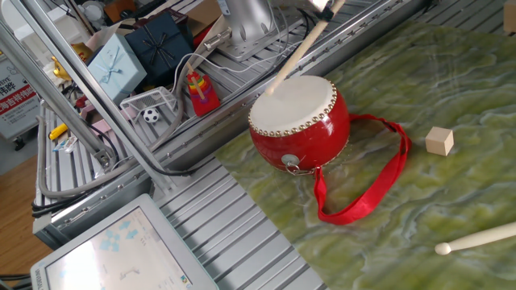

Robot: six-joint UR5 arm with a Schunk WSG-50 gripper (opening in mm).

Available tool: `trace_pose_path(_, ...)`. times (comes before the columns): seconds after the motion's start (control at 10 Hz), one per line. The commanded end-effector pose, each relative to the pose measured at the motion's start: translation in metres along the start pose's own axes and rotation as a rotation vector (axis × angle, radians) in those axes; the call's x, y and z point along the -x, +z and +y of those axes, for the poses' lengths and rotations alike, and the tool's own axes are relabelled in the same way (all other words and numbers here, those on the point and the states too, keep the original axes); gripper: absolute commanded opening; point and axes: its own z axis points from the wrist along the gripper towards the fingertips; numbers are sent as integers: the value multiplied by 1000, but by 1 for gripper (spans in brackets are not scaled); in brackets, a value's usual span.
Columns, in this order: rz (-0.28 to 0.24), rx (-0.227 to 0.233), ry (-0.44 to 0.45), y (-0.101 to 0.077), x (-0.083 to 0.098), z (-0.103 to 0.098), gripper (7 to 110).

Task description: Play the drum

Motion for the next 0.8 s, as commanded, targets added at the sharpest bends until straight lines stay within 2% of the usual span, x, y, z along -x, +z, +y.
trace_pose_path(0.0,-88,38,-7,14,29,9,7)
trace_pose_path(0.1,-99,44,-9,16,32,10,7)
trace_pose_path(0.2,-94,75,-11,16,31,18,7)
trace_pose_path(0.3,-59,126,-21,16,21,29,7)
trace_pose_path(0.4,-11,198,-43,12,8,45,7)
trace_pose_path(0.5,16,197,-52,11,0,45,7)
trace_pose_path(0.6,17,158,-59,13,0,36,7)
trace_pose_path(0.7,-15,74,-56,14,7,15,7)
